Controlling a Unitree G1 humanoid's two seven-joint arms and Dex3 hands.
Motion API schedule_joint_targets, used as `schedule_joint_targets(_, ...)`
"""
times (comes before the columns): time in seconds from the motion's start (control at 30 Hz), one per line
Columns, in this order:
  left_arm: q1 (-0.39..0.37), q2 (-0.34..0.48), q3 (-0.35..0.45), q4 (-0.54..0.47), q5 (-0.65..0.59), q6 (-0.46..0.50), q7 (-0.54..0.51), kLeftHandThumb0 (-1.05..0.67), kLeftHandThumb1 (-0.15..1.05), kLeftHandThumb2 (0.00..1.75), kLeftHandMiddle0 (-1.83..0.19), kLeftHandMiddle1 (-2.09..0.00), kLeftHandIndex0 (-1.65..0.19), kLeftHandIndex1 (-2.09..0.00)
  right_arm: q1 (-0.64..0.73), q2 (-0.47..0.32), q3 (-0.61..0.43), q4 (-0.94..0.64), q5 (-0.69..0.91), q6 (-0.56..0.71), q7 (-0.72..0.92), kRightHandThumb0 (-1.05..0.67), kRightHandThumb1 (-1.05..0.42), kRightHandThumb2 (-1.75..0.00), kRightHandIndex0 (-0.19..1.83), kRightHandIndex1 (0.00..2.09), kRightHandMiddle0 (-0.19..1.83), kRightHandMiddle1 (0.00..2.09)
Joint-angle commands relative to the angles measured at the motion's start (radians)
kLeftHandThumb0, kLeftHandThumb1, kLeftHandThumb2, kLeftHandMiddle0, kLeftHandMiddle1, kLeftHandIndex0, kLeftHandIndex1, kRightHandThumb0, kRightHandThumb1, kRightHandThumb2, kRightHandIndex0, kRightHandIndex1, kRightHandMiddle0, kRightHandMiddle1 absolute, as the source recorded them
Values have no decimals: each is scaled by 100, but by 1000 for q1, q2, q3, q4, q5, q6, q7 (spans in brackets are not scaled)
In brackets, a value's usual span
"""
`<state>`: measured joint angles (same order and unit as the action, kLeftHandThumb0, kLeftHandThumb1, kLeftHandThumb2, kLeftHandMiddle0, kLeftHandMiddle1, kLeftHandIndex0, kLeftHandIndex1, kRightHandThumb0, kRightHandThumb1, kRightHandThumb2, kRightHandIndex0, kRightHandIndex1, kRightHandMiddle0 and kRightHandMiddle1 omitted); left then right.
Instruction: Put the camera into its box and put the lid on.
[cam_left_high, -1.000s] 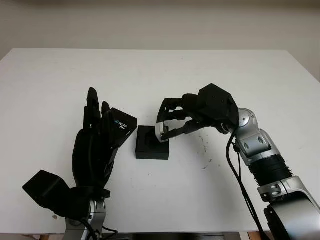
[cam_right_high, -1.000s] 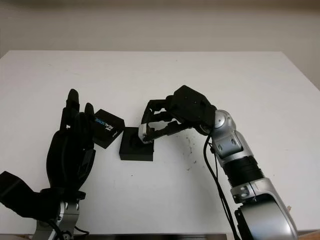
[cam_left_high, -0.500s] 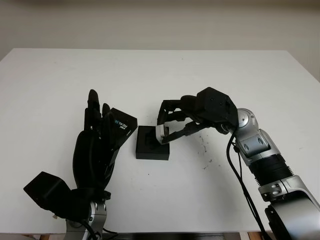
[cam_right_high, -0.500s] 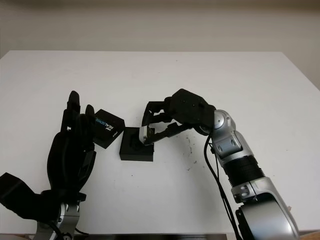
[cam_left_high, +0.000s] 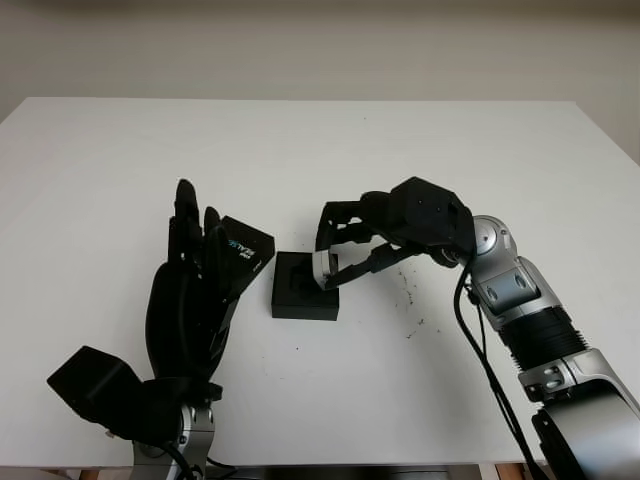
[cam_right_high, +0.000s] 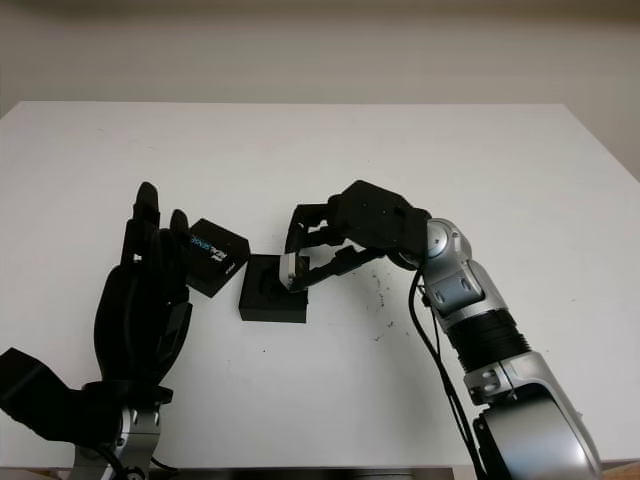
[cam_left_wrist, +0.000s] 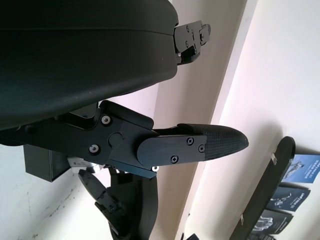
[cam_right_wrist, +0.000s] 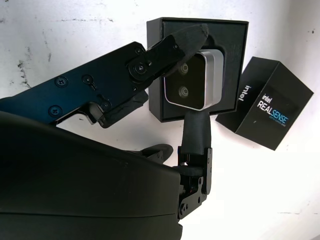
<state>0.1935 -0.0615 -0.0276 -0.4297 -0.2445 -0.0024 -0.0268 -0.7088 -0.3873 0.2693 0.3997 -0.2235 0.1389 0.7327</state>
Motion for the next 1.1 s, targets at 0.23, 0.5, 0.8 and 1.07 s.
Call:
schedule_joint_targets(0.23,7,-15,-14,-10,3,-12,3,-75,105,46,19,-5,19,-4,23,-14,26,1,-27,-4,5,-43,-94,-5,39,13,33,178)
schedule_joint_targets(0.5,10,-16,-26,-9,14,-20,10,-75,105,47,19,-5,19,-5,32,-13,30,-4,-37,-20,0,-43,-93,-5,40,12,35,182)
schedule_joint_targets(0.8,10,-21,-38,-5,17,-27,20,-75,105,47,18,-6,19,-5,39,-8,45,-16,-46,-20,-2,-45,-93,-5,40,12,35,186)
schedule_joint_targets(1.07,9,-23,-49,-4,19,-25,32,-75,105,47,18,-5,19,-5,31,-8,63,-12,-60,-34,-2,-47,-93,-6,41,12,33,189)
